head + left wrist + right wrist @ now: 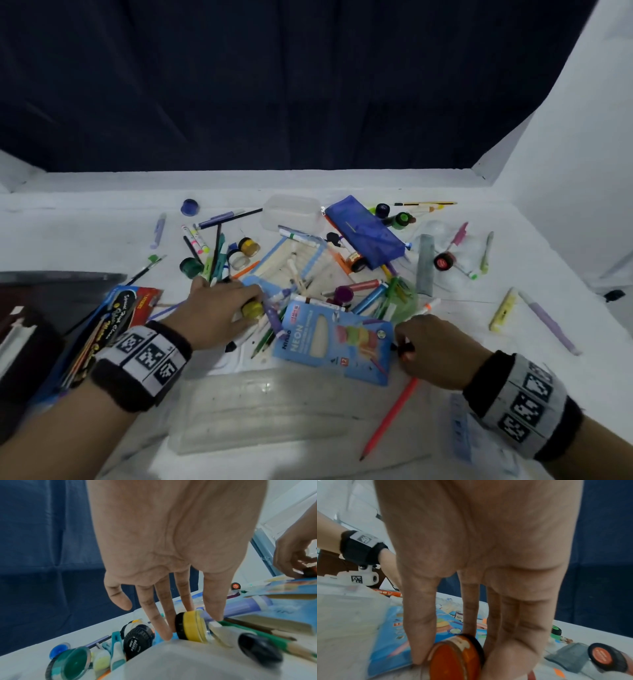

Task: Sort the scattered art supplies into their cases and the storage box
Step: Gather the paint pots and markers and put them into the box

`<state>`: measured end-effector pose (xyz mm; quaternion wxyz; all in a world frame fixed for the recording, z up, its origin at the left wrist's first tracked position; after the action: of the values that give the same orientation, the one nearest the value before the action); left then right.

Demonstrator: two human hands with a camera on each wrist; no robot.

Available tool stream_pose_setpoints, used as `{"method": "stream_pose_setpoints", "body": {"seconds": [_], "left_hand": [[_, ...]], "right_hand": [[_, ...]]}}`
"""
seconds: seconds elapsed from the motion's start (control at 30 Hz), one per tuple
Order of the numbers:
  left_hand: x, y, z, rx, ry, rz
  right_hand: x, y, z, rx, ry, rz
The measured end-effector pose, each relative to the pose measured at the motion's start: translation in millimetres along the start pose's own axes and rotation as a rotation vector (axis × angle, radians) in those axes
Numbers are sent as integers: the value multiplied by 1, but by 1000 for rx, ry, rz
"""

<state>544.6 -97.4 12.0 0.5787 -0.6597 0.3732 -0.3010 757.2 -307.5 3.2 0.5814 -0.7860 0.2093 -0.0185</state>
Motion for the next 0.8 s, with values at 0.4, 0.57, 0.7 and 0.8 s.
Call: {"method": "stream_pose_setpoints", "body": {"seconds": [0.4,0.57,0.7,0.8], "left_hand": [[-9,-24,-15,30,-16,-232],[-2,-61,-63,297,-85,-644],[43,-63,-88,332,-30,-894],[71,-45,-90,298,40,-772]], "right_hand": [[-47,-44,-2,217,-244,352],[-67,-42,-17,361,-382,593],[-79,-33,-25,367,-445,629],[-92,-24,-30,309,-517,578]]}}
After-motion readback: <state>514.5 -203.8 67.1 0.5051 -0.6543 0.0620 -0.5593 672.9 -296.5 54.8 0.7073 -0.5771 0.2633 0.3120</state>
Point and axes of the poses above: each hand's wrist, its own z-axis towards the middle knuckle, its own y-axis out of the palm, x = y × z, the point moved 9 cm from there along z, towards the middle knuckle, and after that the axes turned 3 degrees about z, right-handed, at the moved point
